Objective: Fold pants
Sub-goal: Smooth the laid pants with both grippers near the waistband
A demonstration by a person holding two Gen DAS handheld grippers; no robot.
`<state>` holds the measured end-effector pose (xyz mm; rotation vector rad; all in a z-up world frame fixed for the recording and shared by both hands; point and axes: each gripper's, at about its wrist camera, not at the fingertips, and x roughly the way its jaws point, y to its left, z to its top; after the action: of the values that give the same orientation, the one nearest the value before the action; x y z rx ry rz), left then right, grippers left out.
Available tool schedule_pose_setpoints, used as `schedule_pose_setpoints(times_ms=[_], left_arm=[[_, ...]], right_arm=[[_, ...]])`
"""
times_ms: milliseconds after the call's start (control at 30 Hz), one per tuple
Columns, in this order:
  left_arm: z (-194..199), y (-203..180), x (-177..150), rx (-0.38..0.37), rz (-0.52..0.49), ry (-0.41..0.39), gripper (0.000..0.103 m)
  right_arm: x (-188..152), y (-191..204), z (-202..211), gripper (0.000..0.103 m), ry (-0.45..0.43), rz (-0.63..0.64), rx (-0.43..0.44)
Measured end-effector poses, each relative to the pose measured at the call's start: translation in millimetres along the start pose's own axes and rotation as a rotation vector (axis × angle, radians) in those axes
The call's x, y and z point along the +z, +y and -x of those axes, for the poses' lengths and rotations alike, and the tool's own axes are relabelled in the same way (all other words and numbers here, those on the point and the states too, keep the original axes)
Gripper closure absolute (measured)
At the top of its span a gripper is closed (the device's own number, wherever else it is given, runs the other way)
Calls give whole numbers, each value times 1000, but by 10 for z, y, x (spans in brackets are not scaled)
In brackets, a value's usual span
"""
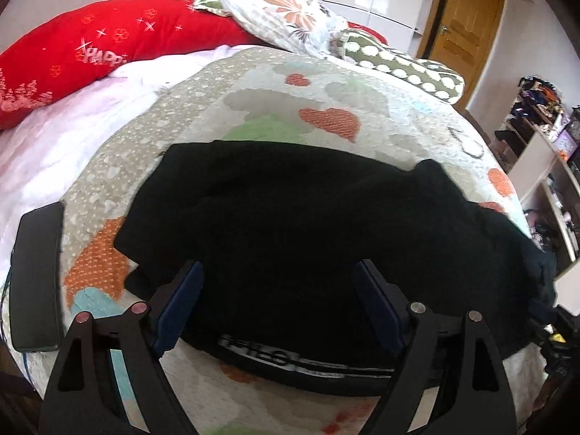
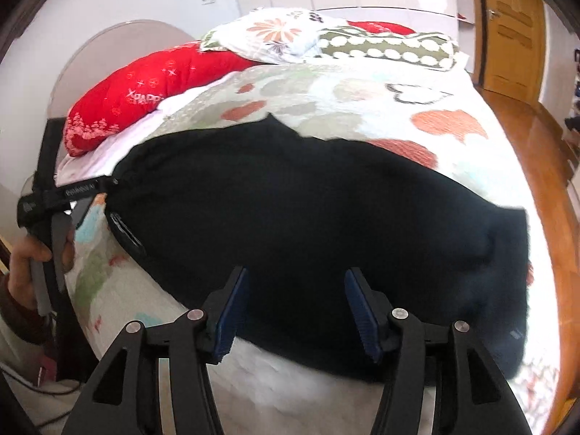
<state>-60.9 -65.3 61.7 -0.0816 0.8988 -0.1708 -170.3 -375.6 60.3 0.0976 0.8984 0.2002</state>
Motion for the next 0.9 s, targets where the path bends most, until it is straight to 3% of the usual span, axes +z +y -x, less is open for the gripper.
schedule_pose_setpoints(times_ms=[167, 300, 433, 533, 767, 833, 867, 900], left_arm=[[119, -273, 32, -62, -42, -15, 18], [103, -588, 12, -133, -106, 2, 18], [-50, -883, -65, -167, -163, 57, 18], [-131, -1087, -145, -189, -201, 94, 18], [-196, -1402, -278, -217, -291, 129, 18], [-196, -1477, -304, -222, -313, 133, 18], [-192, -1501, -314, -221, -322, 134, 18], [-186, -1519, -323, -221, -331, 139, 18]], right_arm=[[-144, -251, 212, 46, -29, -72, -1], [-235, -463, 366, 41, -40, -120, -66], [-306, -714, 538, 41, -89, -224, -24], [-283, -784, 634, 41, -105, -232, -100], [-37, -1061, 542, 43, -164, -258, -149], [56, -1176, 334, 65, -132, -273, -146], [77, -1230, 213, 89, -105, -283, -141], [83, -1280, 115, 95, -78, -290, -139]])
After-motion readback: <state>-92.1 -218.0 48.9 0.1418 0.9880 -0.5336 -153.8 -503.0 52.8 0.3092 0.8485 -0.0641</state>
